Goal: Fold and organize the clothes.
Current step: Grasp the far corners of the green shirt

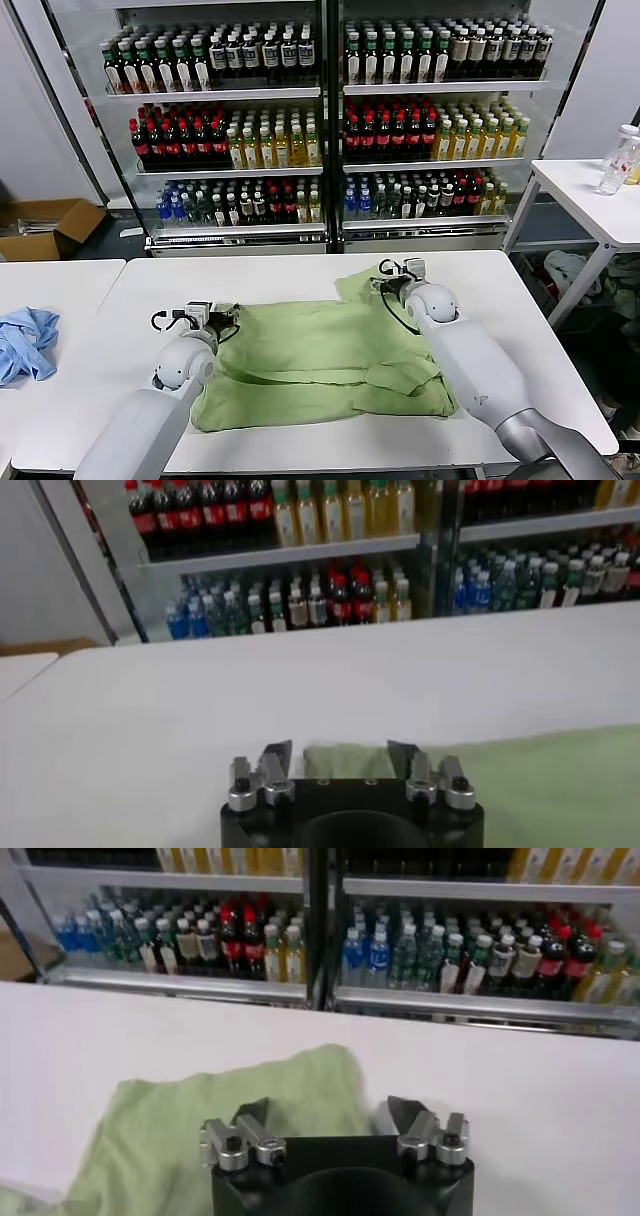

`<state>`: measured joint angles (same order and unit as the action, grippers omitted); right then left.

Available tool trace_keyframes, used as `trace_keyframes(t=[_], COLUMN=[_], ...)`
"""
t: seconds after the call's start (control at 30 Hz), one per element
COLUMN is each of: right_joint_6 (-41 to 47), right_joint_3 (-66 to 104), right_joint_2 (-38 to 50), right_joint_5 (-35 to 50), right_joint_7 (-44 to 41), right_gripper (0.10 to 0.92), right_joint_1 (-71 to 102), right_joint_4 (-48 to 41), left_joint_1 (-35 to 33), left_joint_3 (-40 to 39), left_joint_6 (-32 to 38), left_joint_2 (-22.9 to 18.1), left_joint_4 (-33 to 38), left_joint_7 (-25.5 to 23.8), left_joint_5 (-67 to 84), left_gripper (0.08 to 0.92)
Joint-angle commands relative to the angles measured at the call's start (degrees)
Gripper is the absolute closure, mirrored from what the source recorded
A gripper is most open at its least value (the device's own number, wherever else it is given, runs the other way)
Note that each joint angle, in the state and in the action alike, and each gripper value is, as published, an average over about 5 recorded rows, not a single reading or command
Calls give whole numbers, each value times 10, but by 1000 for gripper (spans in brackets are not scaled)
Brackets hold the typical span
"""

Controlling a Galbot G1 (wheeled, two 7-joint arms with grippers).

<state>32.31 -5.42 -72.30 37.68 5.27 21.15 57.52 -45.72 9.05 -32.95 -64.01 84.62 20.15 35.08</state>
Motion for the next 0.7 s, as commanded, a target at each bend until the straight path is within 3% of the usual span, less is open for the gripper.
trace_keyframes(t=[0.03, 0.23, 0.47, 0.57, 0.7], right_joint_6=[7, -16, -64, -67, -66], right_joint_3=[-18, -19, 0, 23, 58], right_joint_2=[-15, -1, 39, 67, 110], right_joint_5=[11, 14, 31, 48, 71], right_joint_7=[-13, -19, -18, -11, 1], right_gripper=[456, 629, 837, 905, 918], right_joint_1=[-20, -9, 30, 59, 112], right_joint_4=[-39, -7, 119, 184, 273], left_joint_1=[-9, -26, -50, -69, -110], left_joint_3=[-10, 3, 37, 55, 79], left_joint_6=[-4, -2, 37, 48, 51], left_joint_2=[8, 13, 37, 51, 64], left_joint_4=[-21, -1, 81, 141, 213], left_joint_7=[-10, -22, -22, -21, -20], left_joint_5=[50, 65, 103, 127, 150], left_gripper=[510, 684, 878, 908, 909])
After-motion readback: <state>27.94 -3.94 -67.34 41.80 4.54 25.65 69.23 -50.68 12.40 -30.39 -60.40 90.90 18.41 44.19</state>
